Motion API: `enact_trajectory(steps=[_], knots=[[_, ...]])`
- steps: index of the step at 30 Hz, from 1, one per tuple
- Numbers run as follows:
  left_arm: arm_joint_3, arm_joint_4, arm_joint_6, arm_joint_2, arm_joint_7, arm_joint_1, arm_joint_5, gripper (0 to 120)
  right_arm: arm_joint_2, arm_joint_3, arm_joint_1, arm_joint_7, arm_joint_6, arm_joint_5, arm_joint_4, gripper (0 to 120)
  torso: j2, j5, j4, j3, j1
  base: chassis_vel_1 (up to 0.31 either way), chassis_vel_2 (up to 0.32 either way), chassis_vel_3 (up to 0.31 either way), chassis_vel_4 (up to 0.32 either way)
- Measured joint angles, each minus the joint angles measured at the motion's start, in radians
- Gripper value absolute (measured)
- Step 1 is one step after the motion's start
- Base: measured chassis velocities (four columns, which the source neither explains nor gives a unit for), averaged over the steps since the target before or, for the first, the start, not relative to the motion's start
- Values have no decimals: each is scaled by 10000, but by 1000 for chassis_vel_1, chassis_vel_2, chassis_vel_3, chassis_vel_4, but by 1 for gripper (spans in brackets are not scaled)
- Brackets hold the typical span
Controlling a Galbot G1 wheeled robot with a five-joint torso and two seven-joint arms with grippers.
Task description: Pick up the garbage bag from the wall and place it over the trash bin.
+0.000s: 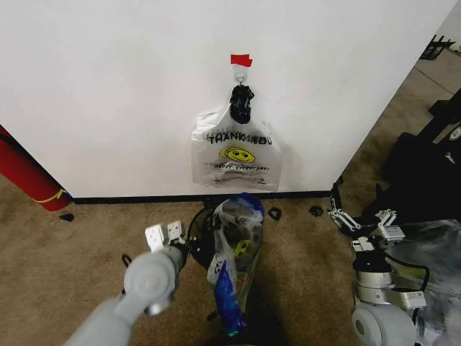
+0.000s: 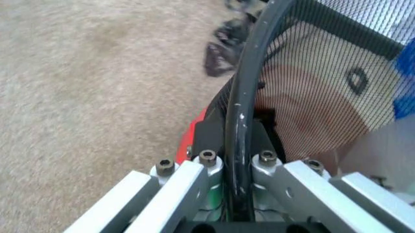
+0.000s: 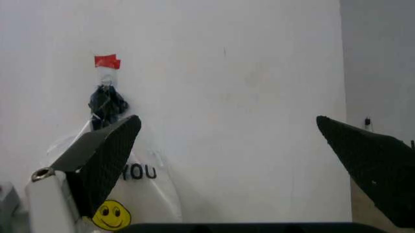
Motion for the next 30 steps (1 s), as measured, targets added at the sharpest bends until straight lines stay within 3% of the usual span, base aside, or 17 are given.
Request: enact_trajectory(steps=[6, 14, 21, 26, 30], knots=[[4, 202, -645, -759, -329, 615, 1408, 0, 45, -47, -98, 0, 21, -99, 118, 100, 0, 0, -1, 1, 0, 0, 0, 0, 0], [8, 180, -704, -1065, -115, 838, 1713, 0, 180, -78, -237, 1, 17, -232, 274, 100, -2, -1, -2, 1, 0, 0, 0, 0, 0], [-12, -99, -807, -1000, 340, 897, 2081, 23, 243, -82, -360, 3, 17, -291, 379, 100, -2, -3, -3, 0, 0, 0, 0, 0, 0], [-45, -405, -806, -676, 703, 1011, 2800, 38, 265, -73, -393, 6, 16, -296, 417, 100, -2, -2, -3, 0, 0, 0, 0, 0, 0], [-292, -1110, -966, -51, 1536, 1217, 3997, 56, 274, -64, -409, 9, 22, -297, 402, 100, -2, -3, -1, 1, 0, 0, 0, 0, 0]])
